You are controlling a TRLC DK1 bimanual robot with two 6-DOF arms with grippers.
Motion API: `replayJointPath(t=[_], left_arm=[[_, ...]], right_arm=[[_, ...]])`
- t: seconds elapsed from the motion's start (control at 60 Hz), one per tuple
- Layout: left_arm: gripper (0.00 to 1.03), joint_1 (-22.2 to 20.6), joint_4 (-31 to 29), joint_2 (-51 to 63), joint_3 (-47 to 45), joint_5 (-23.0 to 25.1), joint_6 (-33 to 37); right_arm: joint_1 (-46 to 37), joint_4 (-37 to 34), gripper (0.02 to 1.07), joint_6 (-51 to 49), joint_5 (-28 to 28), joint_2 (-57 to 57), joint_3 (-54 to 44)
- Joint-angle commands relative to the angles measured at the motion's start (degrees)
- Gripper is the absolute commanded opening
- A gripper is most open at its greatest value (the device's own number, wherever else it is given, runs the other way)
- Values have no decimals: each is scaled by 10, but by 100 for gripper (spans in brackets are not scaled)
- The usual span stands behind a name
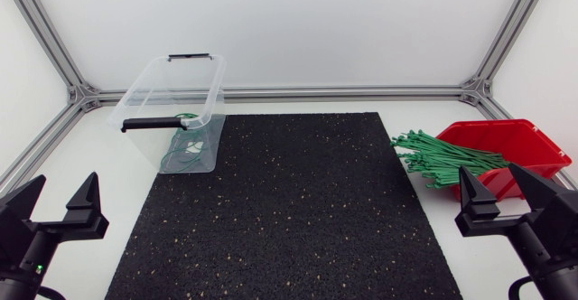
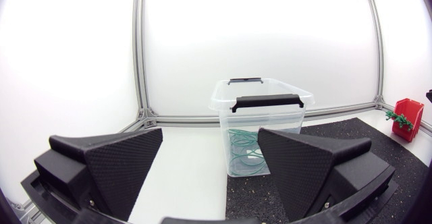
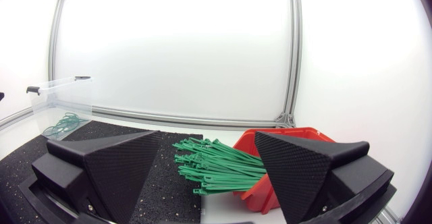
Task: Take a green cable tie from the red box, thread the tail through the head to close it, then place it in the transparent bin on the left.
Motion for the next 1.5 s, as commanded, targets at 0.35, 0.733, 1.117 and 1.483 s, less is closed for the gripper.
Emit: replayJointPath(t=[0.35,0.733,1.117,1.483], left_arm=[[99,3,-6,-4,-23,0,-10],[99,3,-7,-4,-23,0,-10],[99,3,-7,-3,-23,0,-10],[99,3,-7,-4,-23,-1,-10]], right_arm=[[-4,-39,103,-17,0,165,160],[-60,-223,102,-120,-2,398,352],[-58,-367,102,-310,-16,528,419],[-72,-396,96,-424,-73,587,414]])
